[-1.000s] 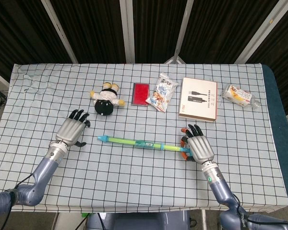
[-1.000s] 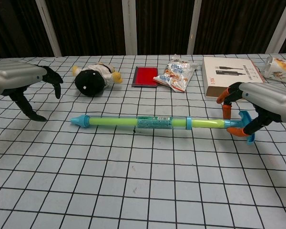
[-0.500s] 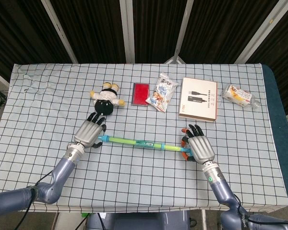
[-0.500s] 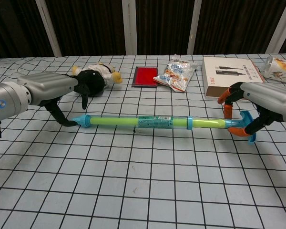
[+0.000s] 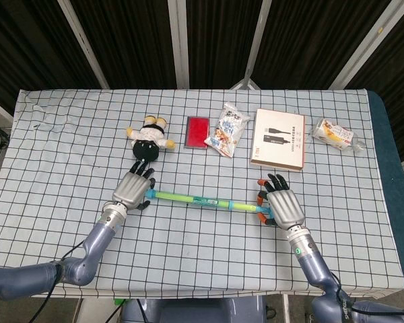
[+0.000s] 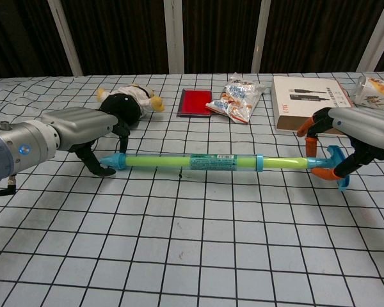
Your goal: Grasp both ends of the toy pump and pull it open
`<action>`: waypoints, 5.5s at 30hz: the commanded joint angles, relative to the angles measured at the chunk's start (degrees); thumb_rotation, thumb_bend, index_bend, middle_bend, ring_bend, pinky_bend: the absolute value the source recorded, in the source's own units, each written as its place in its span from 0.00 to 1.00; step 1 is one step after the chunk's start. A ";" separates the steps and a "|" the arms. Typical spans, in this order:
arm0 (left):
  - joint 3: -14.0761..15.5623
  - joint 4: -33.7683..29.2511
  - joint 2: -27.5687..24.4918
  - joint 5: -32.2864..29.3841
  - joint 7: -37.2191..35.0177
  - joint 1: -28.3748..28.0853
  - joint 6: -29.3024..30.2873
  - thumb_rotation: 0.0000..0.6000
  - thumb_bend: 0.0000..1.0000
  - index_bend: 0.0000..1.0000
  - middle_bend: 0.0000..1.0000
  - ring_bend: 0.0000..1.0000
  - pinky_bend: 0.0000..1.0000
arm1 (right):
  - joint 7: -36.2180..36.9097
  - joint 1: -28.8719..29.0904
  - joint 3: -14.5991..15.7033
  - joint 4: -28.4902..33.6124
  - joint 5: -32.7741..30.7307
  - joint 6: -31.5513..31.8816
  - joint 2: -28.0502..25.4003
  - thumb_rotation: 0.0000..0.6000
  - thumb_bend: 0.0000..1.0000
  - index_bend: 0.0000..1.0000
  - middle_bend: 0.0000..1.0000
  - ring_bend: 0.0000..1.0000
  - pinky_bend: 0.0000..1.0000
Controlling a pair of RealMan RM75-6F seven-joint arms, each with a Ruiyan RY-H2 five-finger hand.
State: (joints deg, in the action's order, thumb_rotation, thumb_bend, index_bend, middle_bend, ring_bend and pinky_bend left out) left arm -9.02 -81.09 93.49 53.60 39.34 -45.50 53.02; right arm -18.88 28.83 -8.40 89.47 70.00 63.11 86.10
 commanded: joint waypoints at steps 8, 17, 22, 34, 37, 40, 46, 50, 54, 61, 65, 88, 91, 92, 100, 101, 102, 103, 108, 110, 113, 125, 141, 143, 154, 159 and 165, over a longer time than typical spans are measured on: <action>0.16 0.91 1.60 0.96 -1.75 -0.23 1.63 1.00 0.50 0.51 0.16 0.00 0.00 | 0.23 -0.04 0.29 -0.25 -0.25 -0.02 -0.21 1.00 0.42 0.63 0.23 0.00 0.00; 0.85 0.02 1.09 2.39 -3.14 0.45 3.17 1.00 0.53 0.57 0.18 0.00 0.00 | 0.53 -0.17 0.19 0.33 -0.03 0.61 -0.93 1.00 0.42 0.63 0.23 0.00 0.00; 1.33 -1.94 -0.41 2.73 -3.51 0.95 3.60 1.00 0.53 0.58 0.18 0.00 0.00 | 0.24 -0.28 0.06 1.23 -0.02 1.08 -1.72 1.00 0.43 0.63 0.23 0.00 0.00; 3.37 -9.58 -7.74 3.86 -5.58 3.78 5.27 1.00 0.53 0.58 0.18 0.00 0.00 | -1.65 -0.94 0.01 4.81 -0.19 2.80 -4.40 1.00 0.43 0.63 0.24 0.00 0.00; 3.80 -11.05 -9.94 4.55 -6.18 4.48 5.87 1.00 0.53 0.58 0.18 0.00 0.00 | -2.19 -1.09 -0.03 5.66 -0.32 3.26 -5.03 1.00 0.43 0.63 0.24 0.00 0.00; 4.12 -12.01 -11.40 5.25 -6.82 4.93 6.09 1.00 0.53 0.58 0.18 0.00 0.00 | -2.56 -1.21 0.02 6.07 -0.41 3.49 -5.42 1.00 0.42 0.64 0.24 0.00 0.00; 4.47 -13.53 -13.92 6.05 -8.26 5.76 6.39 1.00 0.53 0.58 0.17 0.00 0.00 | -2.85 -1.53 0.09 6.34 -0.65 3.96 -6.14 1.00 0.43 0.64 0.24 0.00 0.00; 4.89 -14.49 -15.44 6.59 -8.86 6.34 6.62 1.00 0.53 0.58 0.17 0.00 0.00 | -2.79 -1.86 0.07 5.99 -1.23 4.18 -6.54 1.00 0.43 0.64 0.24 0.00 0.00; 5.53 -15.48 -17.10 7.41 -9.47 6.94 6.71 1.00 0.53 0.58 0.17 0.00 0.00 | -2.69 -2.38 0.52 5.34 -1.75 4.19 -6.98 1.00 0.43 0.64 0.24 0.00 0.00; 6.99 -16.85 -20.12 9.19 -10.61 8.24 6.82 1.00 0.53 0.57 0.17 0.00 0.00 | -1.31 -3.41 1.17 3.66 -1.64 4.50 -7.88 1.00 0.43 0.64 0.24 0.00 0.00; 7.46 -16.98 -20.71 9.48 -10.85 8.62 6.57 1.00 0.53 0.57 0.17 0.00 0.00 | -0.43 -3.57 1.23 3.08 -1.36 4.31 -8.22 1.00 0.43 0.64 0.24 0.00 0.00; 7.93 -15.82 -20.88 9.62 -10.51 9.03 5.40 1.00 0.53 0.58 0.17 0.00 0.00 | 1.95 -4.09 0.82 -0.62 -2.55 2.96 -9.05 1.00 0.43 0.64 0.24 0.00 0.00; 7.82 -15.73 -21.08 9.58 -10.48 8.99 5.22 1.00 0.53 0.57 0.17 0.00 0.00 | 2.21 -4.14 0.76 -0.99 -2.70 2.71 -9.26 1.00 0.43 0.64 0.24 0.00 0.00; 7.64 -15.55 -21.19 9.31 -10.58 8.93 5.09 1.00 0.53 0.57 0.17 0.00 0.00 | 2.24 -4.22 0.79 -1.37 -2.92 2.53 -9.44 1.00 0.43 0.64 0.24 0.00 0.00; 7.57 -15.63 -21.47 9.34 -10.50 8.82 4.65 1.00 0.53 0.58 0.17 0.00 0.00 | 3.01 -4.44 0.77 -1.95 -3.33 1.97 -9.71 1.00 0.43 0.64 0.24 0.00 0.00; 7.56 -15.70 -21.50 9.38 -10.46 8.79 4.62 1.00 0.53 0.58 0.17 0.00 0.00 | 3.14 -4.46 0.74 -1.93 -3.39 1.90 -9.73 1.00 0.43 0.64 0.24 0.00 0.00; 7.55 -15.73 -21.50 9.39 -10.47 8.79 4.61 1.00 0.53 0.57 0.17 0.00 0.00 | 3.22 -4.47 0.71 -1.93 -3.42 1.88 -9.75 1.00 0.43 0.64 0.24 0.00 0.00; 7.53 -15.78 -21.49 9.41 -10.48 8.81 4.63 1.00 0.53 0.57 0.17 0.00 0.00 | 3.32 -4.49 0.68 -1.90 -3.44 1.85 -9.79 1.00 0.43 0.64 0.24 0.00 0.00; 7.57 -15.99 -21.64 9.30 -10.34 8.86 4.55 1.00 0.53 0.57 0.17 0.00 0.00 | 3.44 -4.60 0.63 -1.72 -3.43 1.79 -10.25 1.00 0.43 0.64 0.24 0.00 0.00; 7.56 -16.13 -21.69 9.15 -10.39 8.89 4.46 1.00 0.53 0.56 0.16 0.00 0.00 | 3.49 -4.64 0.62 -1.63 -3.54 1.67 -10.46 1.00 0.43 0.64 0.24 0.00 0.00; 7.57 -16.27 -21.71 9.15 -10.55 8.90 4.33 1.00 0.50 0.50 0.14 0.00 0.00 | 3.44 -4.68 0.73 -1.50 -3.56 1.46 -10.76 1.00 0.43 0.59 0.24 0.00 0.00; 7.76 -17.68 -22.78 10.75 -13.33 9.62 4.28 1.00 0.13 0.12 0.08 0.00 0.00 | -4.48 -3.73 2.03 1.82 -11.11 -2.93 -14.65 1.00 0.42 0.00 0.00 0.00 0.00; 11.80 -23.23 -27.75 20.32 -20.27 21.26 19.65 1.00 0.13 0.11 0.01 0.00 0.00 | 3.83 -10.55 3.43 6.39 -1.43 8.67 -19.17 1.00 0.36 0.00 0.00 0.00 0.00; 12.76 -23.81 -27.73 22.11 -19.99 23.91 23.53 1.00 0.13 0.10 0.00 0.00 0.00 | 4.90 -12.60 3.91 6.43 1.61 13.18 -18.64 1.00 0.35 0.00 0.00 0.00 0.00; 15.81 -17.01 -26.62 31.51 -24.53 34.88 37.86 1.00 0.13 0.01 0.00 0.00 0.00 | 12.49 -21.55 9.01 1.41 14.81 26.87 -20.66 1.00 0.35 0.00 0.00 0.00 0.00; 14.41 -10.93 -25.37 32.68 -25.63 36.37 40.10 1.00 0.13 0.00 0.00 0.00 0.00 | 15.33 -23.61 9.59 0.48 16.21 28.82 -21.66 1.00 0.35 0.00 0.00 0.00 0.00; 12.70 -8.21 -25.73 32.68 -28.23 37.15 40.45 1.00 0.13 0.00 0.00 0.00 0.00 | 16.45 -24.27 8.55 1.22 14.11 27.39 -22.16 1.00 0.35 0.00 0.00 0.00 0.00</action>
State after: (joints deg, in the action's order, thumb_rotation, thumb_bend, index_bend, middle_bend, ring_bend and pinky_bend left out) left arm 4.25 -90.18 67.69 85.94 11.97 -8.61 93.37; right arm -2.44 4.63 0.40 90.37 84.64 91.18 64.17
